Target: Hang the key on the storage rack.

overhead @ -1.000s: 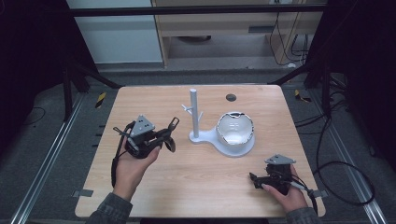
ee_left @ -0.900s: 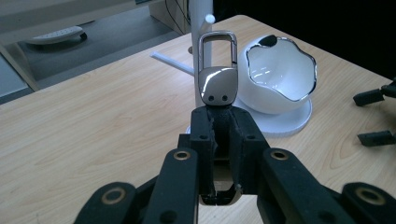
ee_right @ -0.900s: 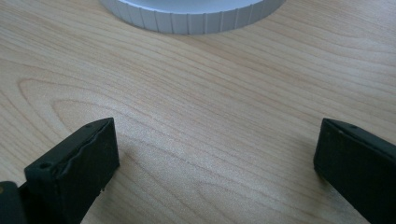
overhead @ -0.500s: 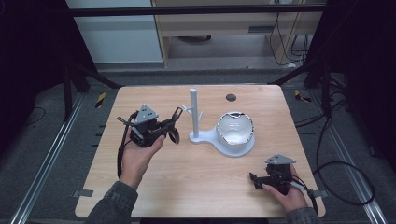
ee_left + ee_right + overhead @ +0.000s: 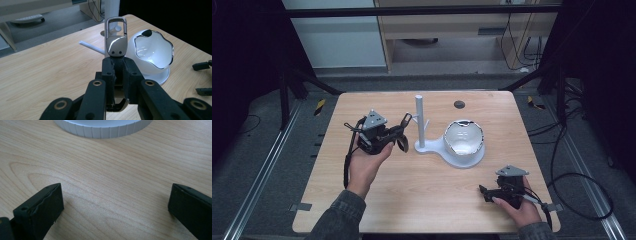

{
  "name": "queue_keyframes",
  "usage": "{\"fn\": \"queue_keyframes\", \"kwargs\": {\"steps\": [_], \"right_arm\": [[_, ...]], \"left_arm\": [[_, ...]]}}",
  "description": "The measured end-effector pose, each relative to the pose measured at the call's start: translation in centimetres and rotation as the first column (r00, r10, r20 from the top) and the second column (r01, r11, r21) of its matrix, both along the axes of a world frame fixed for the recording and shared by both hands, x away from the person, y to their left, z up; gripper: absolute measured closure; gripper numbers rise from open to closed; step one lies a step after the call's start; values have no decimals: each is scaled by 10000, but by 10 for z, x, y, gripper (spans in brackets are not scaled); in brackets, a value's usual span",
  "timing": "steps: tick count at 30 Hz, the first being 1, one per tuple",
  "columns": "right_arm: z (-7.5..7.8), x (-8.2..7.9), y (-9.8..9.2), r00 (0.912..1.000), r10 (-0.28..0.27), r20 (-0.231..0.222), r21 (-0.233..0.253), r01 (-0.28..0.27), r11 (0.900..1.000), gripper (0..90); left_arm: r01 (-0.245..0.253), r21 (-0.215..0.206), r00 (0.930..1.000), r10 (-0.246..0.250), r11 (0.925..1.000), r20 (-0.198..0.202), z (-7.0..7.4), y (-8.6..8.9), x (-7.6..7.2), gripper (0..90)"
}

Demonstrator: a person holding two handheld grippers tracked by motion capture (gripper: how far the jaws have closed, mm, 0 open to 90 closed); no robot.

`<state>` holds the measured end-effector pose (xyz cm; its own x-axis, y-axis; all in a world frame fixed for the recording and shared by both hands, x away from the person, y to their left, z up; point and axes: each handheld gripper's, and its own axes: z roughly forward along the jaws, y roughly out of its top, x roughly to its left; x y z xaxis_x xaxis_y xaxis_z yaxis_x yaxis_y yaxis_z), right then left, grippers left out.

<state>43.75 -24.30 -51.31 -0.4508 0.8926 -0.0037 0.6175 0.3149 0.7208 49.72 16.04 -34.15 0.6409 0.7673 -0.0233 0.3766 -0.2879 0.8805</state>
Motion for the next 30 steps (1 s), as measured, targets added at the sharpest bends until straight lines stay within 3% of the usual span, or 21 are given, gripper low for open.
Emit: {"fn": "queue_keyframes", "kwargs": {"steps": [22, 30], "right_arm": [[0, 0, 0, 10000, 1, 6, -4, -1, 10000, 4], [0, 0, 0, 10000, 9, 15, -15, -9, 10000, 4]], "left_arm": [[-13, 96, 9998, 15, 10000, -185, -8, -10, 12, 803], [-49, 318, 9999, 54, 9995, -147, -14, -17, 17, 803]]}}
